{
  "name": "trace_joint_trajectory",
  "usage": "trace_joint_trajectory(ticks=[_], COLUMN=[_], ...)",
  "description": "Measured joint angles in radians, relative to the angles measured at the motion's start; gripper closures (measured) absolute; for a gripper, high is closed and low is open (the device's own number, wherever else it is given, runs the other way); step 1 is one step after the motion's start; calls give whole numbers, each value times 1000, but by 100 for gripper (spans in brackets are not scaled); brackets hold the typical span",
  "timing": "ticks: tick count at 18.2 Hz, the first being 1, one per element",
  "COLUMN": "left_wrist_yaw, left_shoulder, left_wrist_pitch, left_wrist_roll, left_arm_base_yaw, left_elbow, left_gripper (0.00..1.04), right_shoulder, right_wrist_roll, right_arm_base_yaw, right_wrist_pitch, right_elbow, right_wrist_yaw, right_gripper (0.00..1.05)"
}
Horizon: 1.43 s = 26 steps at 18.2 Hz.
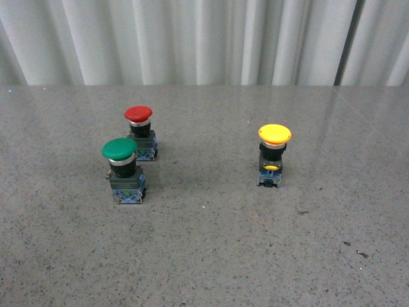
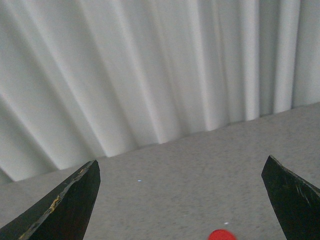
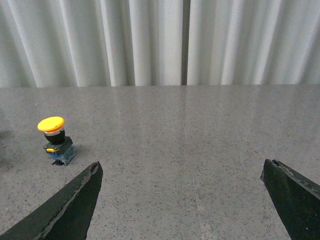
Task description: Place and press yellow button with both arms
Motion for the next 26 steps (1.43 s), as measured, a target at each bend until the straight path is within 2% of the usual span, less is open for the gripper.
trace_joint_trajectory(ticks=[1, 2, 5, 9, 10, 15, 16, 17, 26], left_wrist_yaw=[-4, -11, 69, 158, 173, 251, 316, 313, 328], left_shoulder=[-87, -194, -413, -535, -571, -708, -743, -767, -988], left_wrist_pitch=[-18, -44, 46, 96, 104, 84, 70, 57, -58], left_wrist_roll=[40, -16, -201, -237, -241, -242, -242, -243, -243], left_arm_base_yaw=[23, 52, 151, 229, 250, 320, 389, 407, 399], left_elbow=[-51, -117, -386, -594, -627, -758, -782, -797, -884], left_gripper=[9, 19, 55, 99, 103, 103, 103, 103, 103], right_shoulder=[0, 0, 0, 0, 0, 0, 0, 0, 0], right_wrist_roll=[0, 0, 0, 0, 0, 0, 0, 0, 0], right_arm_base_yaw=[0, 0, 0, 0, 0, 0, 0, 0, 0], right_wrist_pitch=[0, 0, 0, 0, 0, 0, 0, 0, 0], right_elbow=[0, 0, 0, 0, 0, 0, 0, 0, 0], right_wrist_yaw=[0, 0, 0, 0, 0, 0, 0, 1, 0], right_gripper=[7, 7, 7, 7, 7, 7, 7, 7, 7])
